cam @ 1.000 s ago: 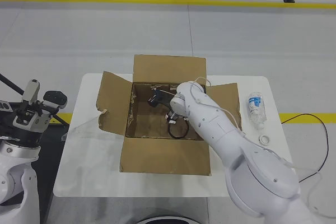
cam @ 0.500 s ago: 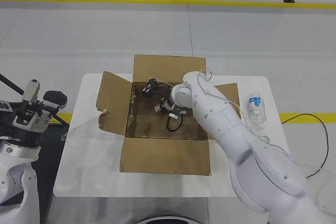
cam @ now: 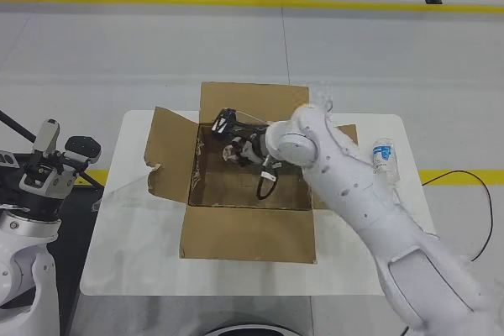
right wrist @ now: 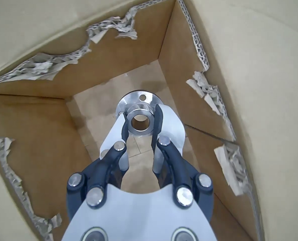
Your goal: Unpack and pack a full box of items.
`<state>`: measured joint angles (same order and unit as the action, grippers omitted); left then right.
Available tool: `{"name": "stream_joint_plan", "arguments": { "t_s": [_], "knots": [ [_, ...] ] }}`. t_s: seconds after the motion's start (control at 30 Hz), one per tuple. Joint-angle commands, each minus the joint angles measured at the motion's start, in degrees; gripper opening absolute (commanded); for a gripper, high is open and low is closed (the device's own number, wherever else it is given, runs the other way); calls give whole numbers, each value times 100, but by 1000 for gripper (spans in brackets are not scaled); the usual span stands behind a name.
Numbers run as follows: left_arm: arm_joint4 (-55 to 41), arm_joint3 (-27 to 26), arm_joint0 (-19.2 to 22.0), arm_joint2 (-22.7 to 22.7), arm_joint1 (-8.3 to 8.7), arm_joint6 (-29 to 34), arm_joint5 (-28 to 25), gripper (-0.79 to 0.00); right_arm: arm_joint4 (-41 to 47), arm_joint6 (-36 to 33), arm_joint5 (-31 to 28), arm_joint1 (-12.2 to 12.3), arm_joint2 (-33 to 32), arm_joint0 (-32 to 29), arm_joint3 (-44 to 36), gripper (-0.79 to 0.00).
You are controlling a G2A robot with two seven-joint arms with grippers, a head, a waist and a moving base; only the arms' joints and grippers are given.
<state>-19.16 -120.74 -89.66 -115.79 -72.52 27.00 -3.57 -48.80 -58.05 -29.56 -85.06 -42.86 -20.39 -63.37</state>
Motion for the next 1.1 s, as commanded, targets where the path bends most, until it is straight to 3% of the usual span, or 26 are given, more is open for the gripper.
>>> {"name": "stream_joint_plan", "arguments": {
  "t_s": [0.0,0.2,0.53,0.83,1.07],
  "knots": [
    [0,0,0,0,0,0,0,0,-193,-450,108,285,-564,-677,-1343,-785],
    [0,0,0,0,0,0,0,0,-526,-1031,157,728,-1776,-2038,-3509,-785],
    [0,0,0,0,0,0,0,0,-1181,-1425,765,1100,-3745,-3413,-5471,-785],
    [0,0,0,0,0,0,0,0,-1682,-1781,1507,1280,-5255,-4476,-6020,-785],
    [0,0,0,0,0,0,0,0,-1825,-1854,1810,1336,-5557,-5035,-5964,-785]
  ]
}}
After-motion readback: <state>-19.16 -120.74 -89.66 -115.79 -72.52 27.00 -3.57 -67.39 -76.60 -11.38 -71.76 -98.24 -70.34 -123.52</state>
